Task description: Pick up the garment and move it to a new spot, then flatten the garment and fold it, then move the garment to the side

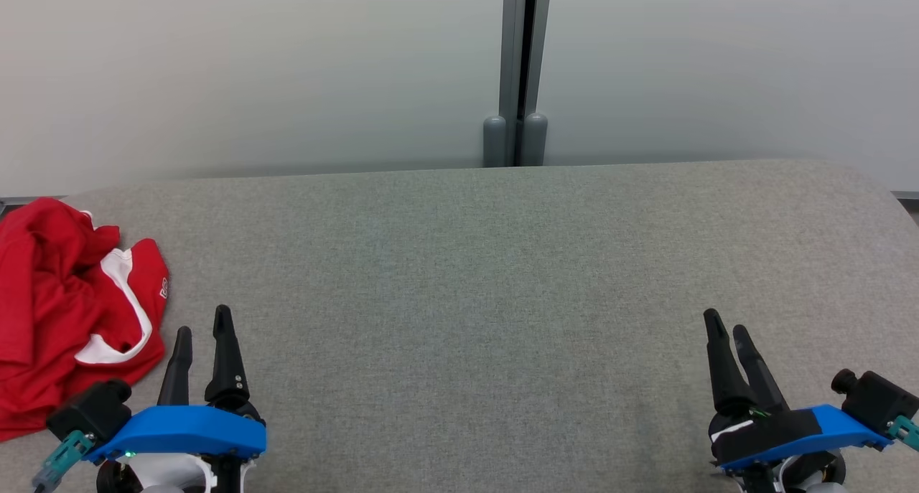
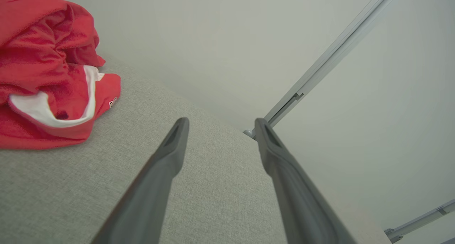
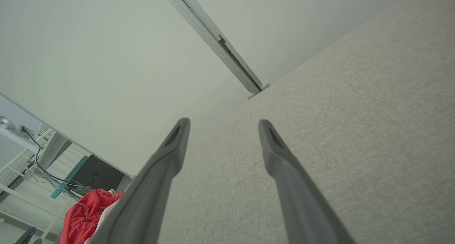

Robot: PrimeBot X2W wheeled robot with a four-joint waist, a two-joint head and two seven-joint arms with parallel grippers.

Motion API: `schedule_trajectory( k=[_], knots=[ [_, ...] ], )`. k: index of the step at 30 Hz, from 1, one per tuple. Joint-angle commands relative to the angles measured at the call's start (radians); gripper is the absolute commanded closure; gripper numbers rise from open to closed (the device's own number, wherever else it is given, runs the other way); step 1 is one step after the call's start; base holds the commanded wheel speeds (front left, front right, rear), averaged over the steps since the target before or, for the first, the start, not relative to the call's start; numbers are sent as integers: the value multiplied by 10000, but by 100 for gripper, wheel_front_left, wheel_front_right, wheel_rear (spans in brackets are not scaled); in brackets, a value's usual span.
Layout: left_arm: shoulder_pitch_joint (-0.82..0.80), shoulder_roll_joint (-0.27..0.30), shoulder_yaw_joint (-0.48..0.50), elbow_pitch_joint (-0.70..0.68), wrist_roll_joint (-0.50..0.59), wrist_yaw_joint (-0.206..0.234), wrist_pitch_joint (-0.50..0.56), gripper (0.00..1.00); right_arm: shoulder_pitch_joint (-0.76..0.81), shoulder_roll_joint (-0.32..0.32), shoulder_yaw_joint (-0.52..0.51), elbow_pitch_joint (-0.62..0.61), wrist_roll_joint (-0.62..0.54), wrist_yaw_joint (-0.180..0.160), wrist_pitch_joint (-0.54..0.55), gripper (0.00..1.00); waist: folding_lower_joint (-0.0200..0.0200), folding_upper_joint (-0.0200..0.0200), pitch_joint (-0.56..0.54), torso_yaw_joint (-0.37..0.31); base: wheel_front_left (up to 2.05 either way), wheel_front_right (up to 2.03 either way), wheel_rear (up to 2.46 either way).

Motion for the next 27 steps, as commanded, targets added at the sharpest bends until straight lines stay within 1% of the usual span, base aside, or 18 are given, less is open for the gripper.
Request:
schedule_trajectory(
  k=[1, 27],
  knots=[
    [-229, 116, -54, -44, 376, 27, -127, 0, -207, -78, 43, -57, -378, 29, -118, 0, 0, -1, -1, 6, 0, 0, 0],
    [-199, 313, -251, 286, 2922, 361, -799, 0, -338, -101, 138, 296, -3199, 31, -794, 0, 0, -1, -5, 103, 0, 0, 0]
  ],
)
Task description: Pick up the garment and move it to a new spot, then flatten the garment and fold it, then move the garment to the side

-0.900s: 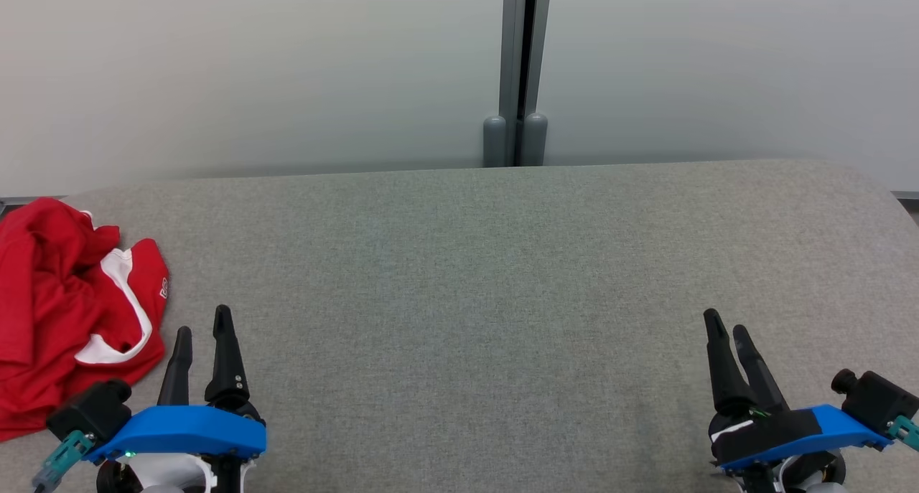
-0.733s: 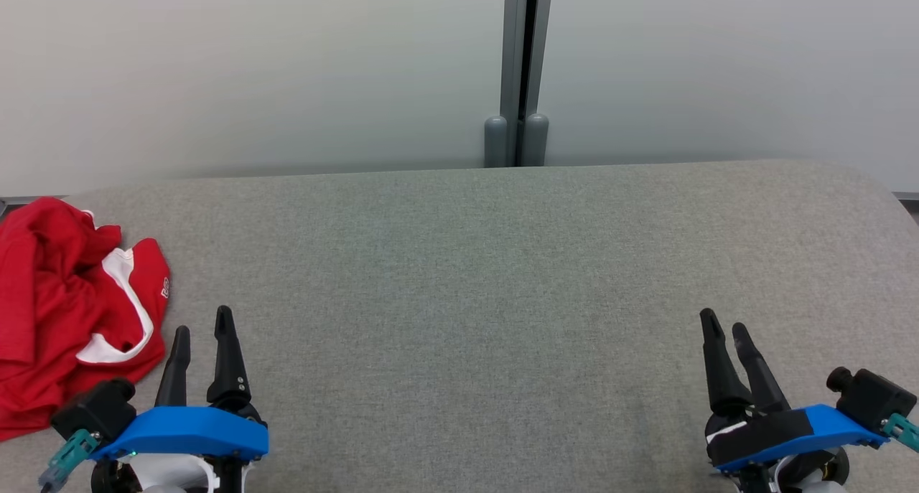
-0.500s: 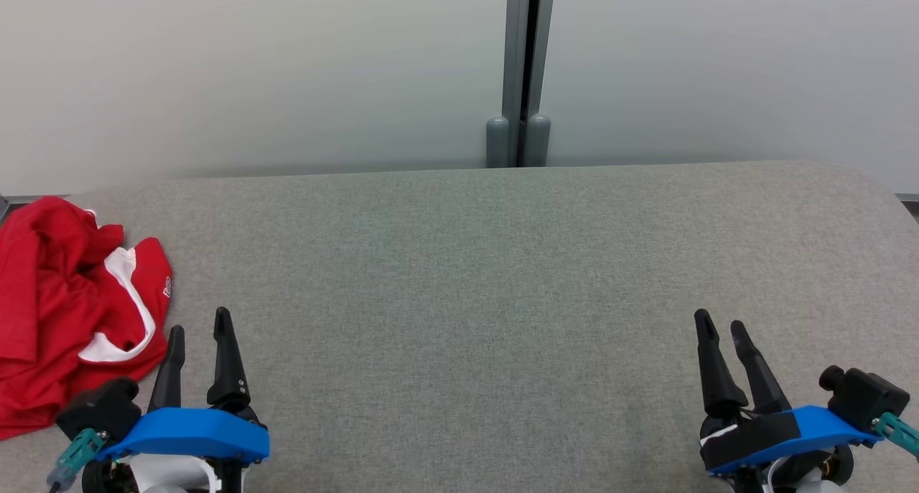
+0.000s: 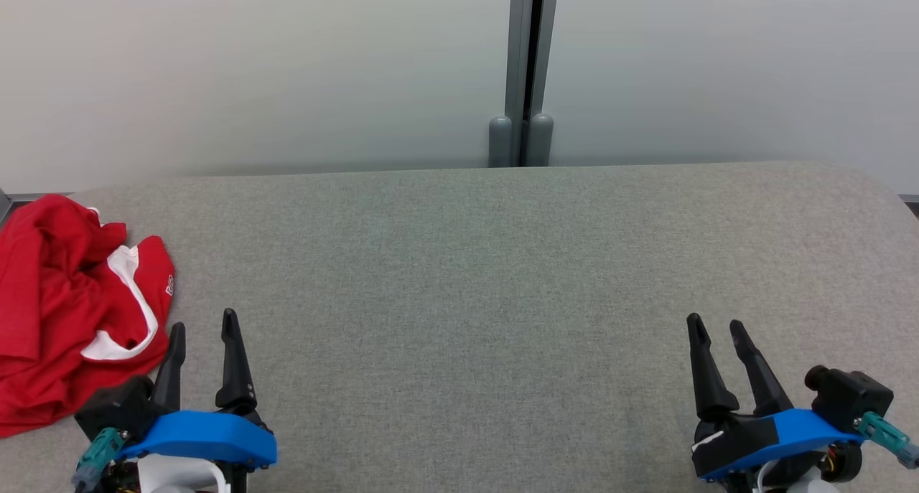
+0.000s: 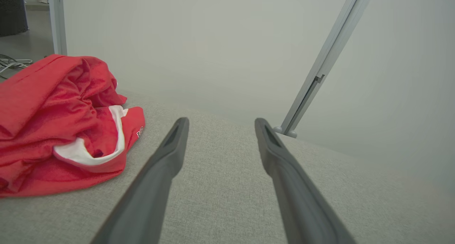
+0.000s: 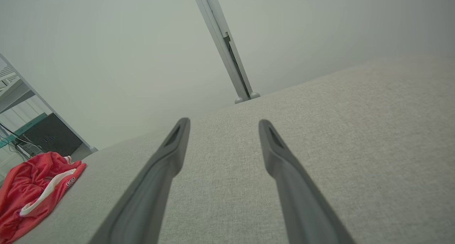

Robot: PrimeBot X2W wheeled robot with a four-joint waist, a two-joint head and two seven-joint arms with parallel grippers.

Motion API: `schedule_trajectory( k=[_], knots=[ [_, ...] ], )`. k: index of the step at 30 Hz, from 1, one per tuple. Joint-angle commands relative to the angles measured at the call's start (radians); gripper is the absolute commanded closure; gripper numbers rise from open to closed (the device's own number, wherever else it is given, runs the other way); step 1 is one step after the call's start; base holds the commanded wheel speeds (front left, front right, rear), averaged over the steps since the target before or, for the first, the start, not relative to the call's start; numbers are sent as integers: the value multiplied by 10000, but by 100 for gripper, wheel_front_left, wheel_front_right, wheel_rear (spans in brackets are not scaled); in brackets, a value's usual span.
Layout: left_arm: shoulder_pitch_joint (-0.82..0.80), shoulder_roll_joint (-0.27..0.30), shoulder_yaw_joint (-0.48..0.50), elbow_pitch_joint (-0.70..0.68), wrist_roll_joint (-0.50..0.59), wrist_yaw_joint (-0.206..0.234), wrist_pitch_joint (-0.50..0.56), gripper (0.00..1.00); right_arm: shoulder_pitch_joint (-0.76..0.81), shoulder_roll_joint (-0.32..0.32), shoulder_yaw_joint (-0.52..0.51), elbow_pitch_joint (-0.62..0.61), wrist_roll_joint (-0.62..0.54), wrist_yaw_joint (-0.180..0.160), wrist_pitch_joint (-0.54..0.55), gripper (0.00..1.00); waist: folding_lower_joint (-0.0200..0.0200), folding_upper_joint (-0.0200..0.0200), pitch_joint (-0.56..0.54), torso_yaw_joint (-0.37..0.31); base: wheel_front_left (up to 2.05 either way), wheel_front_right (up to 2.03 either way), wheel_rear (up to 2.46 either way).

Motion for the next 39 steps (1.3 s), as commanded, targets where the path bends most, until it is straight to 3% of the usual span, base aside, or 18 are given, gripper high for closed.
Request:
schedule_trajectory(
  k=[1, 39],
  knots=[
    [-167, 86, 11, -37, 204, 47, -101, 0, -253, -87, -2, -34, -234, 17, -105, 0, 0, 0, -3, 3, 0, 0, 0],
    [-249, 256, -223, 1015, 2961, 422, -880, 0, -437, -107, -45, 898, -3552, 25, -744, 0, 0, 0, -151, 97, 0, 0, 0]
  ],
)
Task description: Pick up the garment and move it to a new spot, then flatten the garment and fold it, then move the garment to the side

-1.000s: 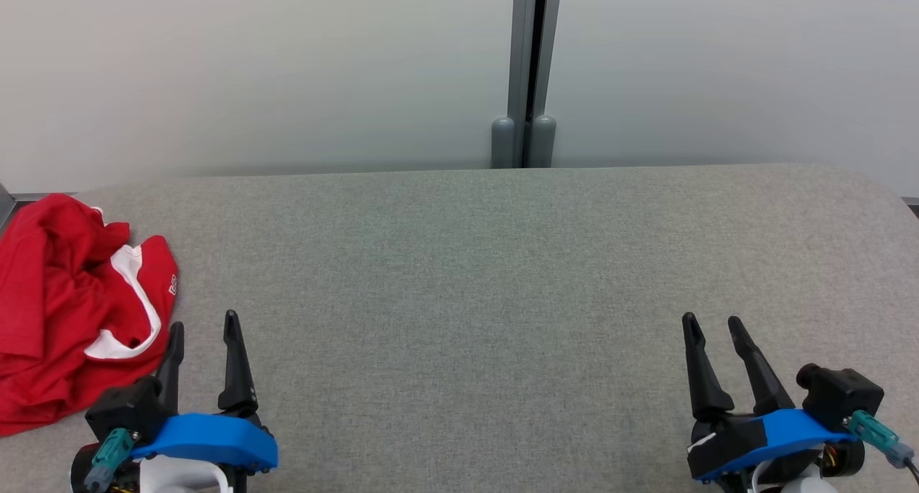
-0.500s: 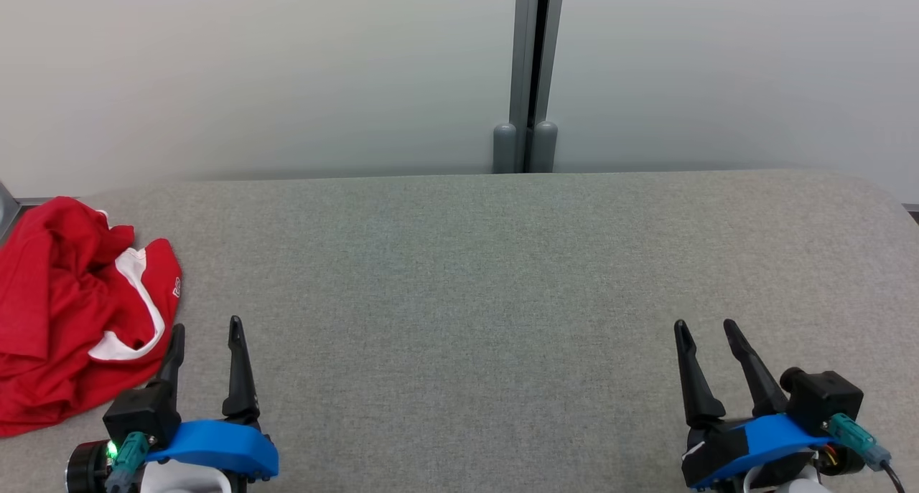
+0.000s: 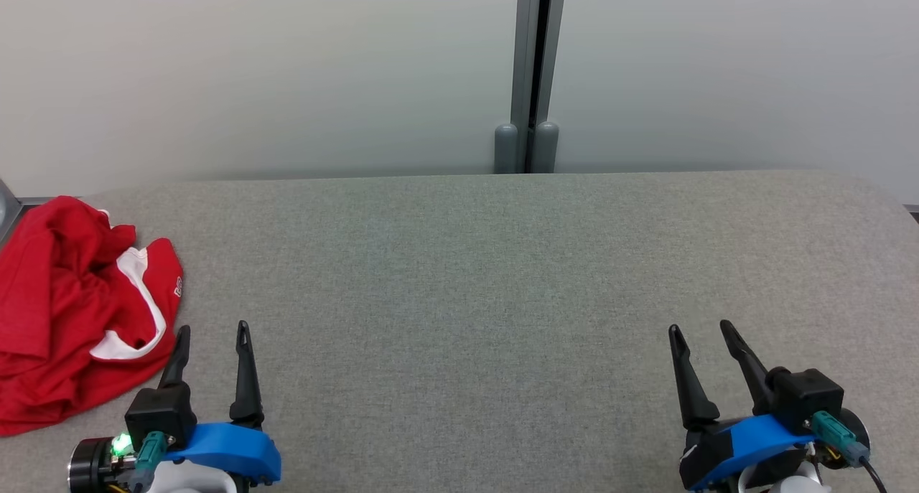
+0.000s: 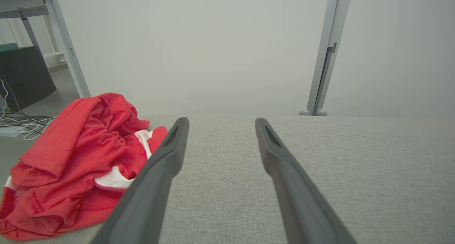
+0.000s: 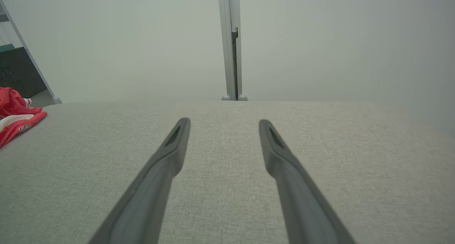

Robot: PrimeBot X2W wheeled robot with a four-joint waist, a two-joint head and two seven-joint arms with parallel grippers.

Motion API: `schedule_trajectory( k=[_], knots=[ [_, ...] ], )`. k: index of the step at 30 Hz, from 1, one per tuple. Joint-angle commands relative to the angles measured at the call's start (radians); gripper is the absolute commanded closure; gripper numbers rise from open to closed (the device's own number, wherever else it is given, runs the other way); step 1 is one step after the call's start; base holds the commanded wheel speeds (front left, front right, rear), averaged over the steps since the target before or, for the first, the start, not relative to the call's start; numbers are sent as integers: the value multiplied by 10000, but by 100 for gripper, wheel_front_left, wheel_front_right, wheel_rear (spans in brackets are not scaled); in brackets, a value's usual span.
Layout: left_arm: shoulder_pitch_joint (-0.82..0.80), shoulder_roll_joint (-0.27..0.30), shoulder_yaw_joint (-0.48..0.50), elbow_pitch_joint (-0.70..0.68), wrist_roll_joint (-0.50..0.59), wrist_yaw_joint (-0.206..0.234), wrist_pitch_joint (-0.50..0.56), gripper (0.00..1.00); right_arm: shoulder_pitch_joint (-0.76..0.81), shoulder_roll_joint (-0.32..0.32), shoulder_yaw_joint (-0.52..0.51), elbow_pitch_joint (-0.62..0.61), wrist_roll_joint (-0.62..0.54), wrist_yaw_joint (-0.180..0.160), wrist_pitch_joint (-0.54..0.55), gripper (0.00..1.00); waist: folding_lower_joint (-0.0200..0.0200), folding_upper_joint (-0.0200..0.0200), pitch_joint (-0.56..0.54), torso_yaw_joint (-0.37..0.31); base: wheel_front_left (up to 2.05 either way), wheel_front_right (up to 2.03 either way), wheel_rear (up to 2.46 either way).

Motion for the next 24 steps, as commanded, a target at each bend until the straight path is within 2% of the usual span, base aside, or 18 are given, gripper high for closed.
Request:
schedule_trajectory(
  k=[1, 11, 24],
  knots=[
    [-92, 44, 15, 44, 193, 43, -68, 0, -128, -77, -8, -145, -225, 23, -97, 0, 0, 0, 4, -3, 0, 0, 0],
    [-170, 24, 101, -172, -44, 198, 297, 0, 81, -75, -151, -873, -373, 16, 352, 0, 0, 0, 20, 20, 0, 0, 0],
    [-63, 108, 107, -369, -212, 326, 496, 0, 267, -74, -210, -1131, -182, 16, 659, 0, 0, 0, 35, 108, 0, 0, 0]
  ],
)
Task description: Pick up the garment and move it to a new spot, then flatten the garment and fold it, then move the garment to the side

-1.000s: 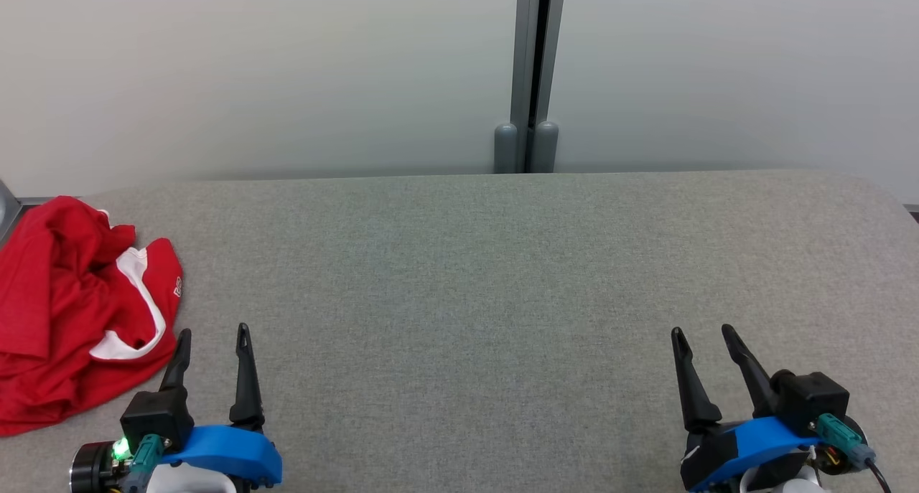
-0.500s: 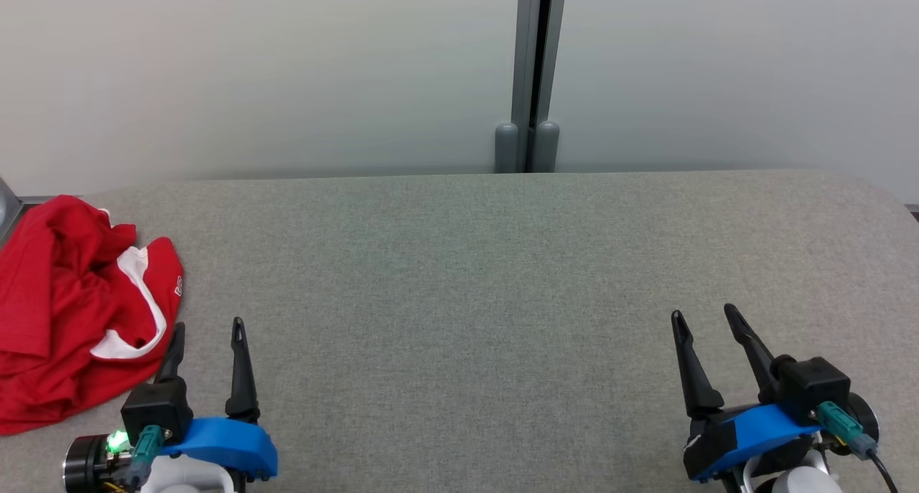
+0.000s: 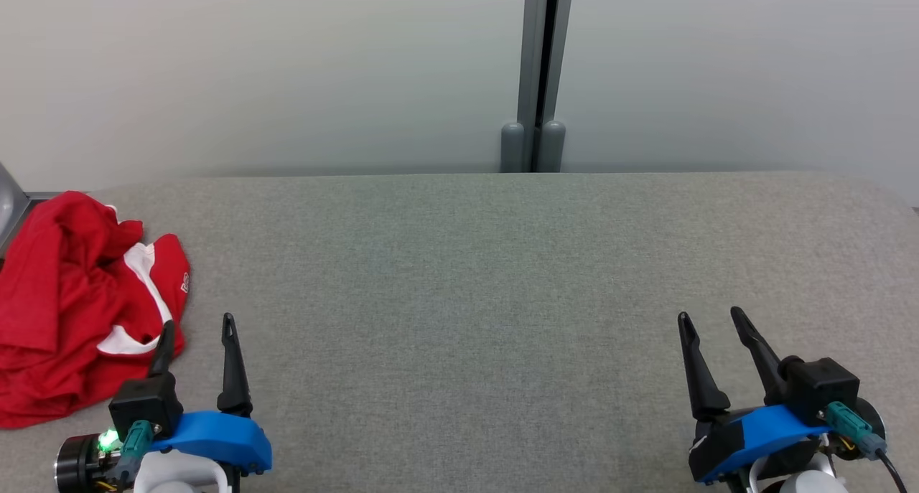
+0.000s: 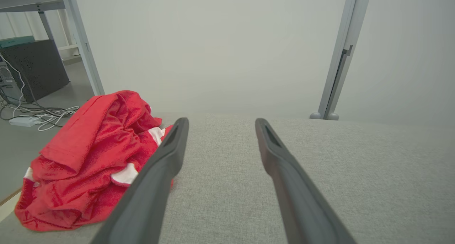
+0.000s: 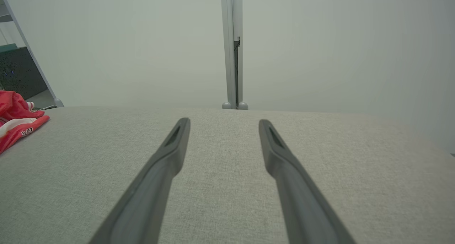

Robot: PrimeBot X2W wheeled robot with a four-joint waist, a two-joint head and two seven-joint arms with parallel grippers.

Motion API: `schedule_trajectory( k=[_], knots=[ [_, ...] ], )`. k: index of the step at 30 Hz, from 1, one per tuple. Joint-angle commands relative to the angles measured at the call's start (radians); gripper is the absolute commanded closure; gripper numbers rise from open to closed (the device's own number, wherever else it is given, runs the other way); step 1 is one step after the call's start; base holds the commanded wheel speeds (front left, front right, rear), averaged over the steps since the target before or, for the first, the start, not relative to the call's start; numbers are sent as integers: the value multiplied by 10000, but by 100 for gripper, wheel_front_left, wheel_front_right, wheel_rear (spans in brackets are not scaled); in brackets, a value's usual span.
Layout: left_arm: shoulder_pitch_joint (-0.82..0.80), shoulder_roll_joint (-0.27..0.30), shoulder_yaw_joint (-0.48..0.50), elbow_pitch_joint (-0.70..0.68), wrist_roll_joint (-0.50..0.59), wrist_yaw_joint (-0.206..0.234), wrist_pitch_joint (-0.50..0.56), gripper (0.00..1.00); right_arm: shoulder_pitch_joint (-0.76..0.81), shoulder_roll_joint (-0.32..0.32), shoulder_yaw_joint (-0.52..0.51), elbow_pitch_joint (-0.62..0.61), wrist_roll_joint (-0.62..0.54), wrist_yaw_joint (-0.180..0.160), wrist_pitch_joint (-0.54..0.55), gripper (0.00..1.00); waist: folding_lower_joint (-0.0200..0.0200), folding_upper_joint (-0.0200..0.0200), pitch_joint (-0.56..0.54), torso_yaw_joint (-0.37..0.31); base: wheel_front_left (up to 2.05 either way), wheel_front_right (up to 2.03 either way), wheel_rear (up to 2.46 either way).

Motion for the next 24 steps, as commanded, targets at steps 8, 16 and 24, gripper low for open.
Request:
schedule_trajectory(
  k=[8, 16, 24],
  knots=[
    [-145, 150, -30, -134, -27, 149, 9, 0, 205, -63, 22, -62, 203, 5, 32, 0, 0, 0, 13, 630, 0, 0, 0],
    [-56, 249, -32, -286, -74, 222, -52, 0, 124, -66, 146, -4, 400, 3, -108, 0, 0, 0, 94, 1982, 0, 0, 0],
    [86, 432, 160, -493, -182, 382, -144, 0, -95, -61, 200, 64, 369, 5, -233, 0, 0, 0, 320, 3417, 0, 0, 0]
  ],
)
